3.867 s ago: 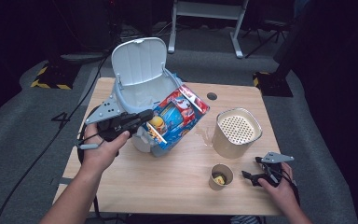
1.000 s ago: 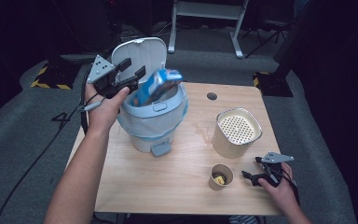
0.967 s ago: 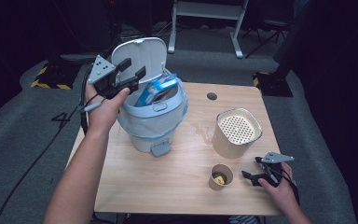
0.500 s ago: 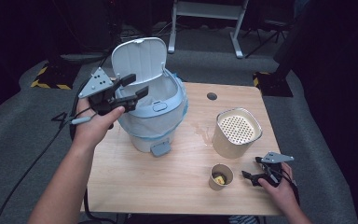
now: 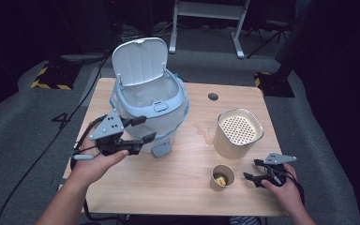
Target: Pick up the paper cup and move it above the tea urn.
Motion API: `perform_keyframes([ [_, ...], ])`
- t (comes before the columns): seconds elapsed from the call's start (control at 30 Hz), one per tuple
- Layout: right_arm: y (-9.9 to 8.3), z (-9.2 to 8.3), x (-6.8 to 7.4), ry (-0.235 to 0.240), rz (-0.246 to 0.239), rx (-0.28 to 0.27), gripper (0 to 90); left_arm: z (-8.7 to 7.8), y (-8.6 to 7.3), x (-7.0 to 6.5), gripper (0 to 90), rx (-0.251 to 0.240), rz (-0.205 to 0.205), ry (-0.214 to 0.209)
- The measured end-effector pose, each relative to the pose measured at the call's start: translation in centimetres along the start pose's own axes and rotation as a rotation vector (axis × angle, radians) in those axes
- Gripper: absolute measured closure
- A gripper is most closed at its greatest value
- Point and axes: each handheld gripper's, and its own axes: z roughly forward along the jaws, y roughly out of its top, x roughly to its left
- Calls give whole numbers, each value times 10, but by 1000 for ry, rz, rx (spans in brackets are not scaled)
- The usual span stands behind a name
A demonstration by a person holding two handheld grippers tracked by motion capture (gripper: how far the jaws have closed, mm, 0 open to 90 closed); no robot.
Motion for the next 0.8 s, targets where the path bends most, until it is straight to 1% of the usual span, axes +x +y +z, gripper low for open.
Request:
perform_keyframes([
  [0.07,0,-3,3,1,-13,0,210,2,-11,-2,392,29,7,-7],
  [0.1,0,-4,4,5,-15,-1,209,4,-17,-3,392,32,-4,-14],
  [0.17,-1,-7,7,22,-3,-11,205,5,-25,-3,393,37,-28,-22],
  [0.27,-4,-9,11,44,3,-11,209,6,-39,-3,397,51,-46,-22],
  [0.3,-5,-9,13,51,3,-3,225,7,-44,-4,398,57,-51,-24],
  [0.37,-7,-11,16,80,8,0,312,8,-55,-3,398,77,-65,-43],
  [0.4,-7,-13,17,93,8,5,325,10,-61,-2,396,84,-85,-54],
  [0.43,-8,-13,18,96,11,8,310,11,-70,0,394,99,-95,-60],
  [0.47,-8,-13,18,101,9,11,304,12,-74,0,395,109,-105,-61],
  [0.57,-8,-14,21,105,1,3,282,16,-91,2,395,159,-109,-44],
  [0.6,-7,-14,22,109,-7,4,272,17,-94,3,395,168,-113,-40],
  [0.63,-7,-14,23,109,-12,3,274,17,-99,4,395,180,-120,-35],
  [0.67,-6,-14,25,109,-28,-3,285,18,-102,4,395,185,-124,-31],
  [0.73,-5,-14,27,109,-49,-3,296,19,-111,8,395,203,-144,-24],
  [0.8,-4,-13,29,119,-50,-5,296,20,-121,12,396,220,-170,-8],
])
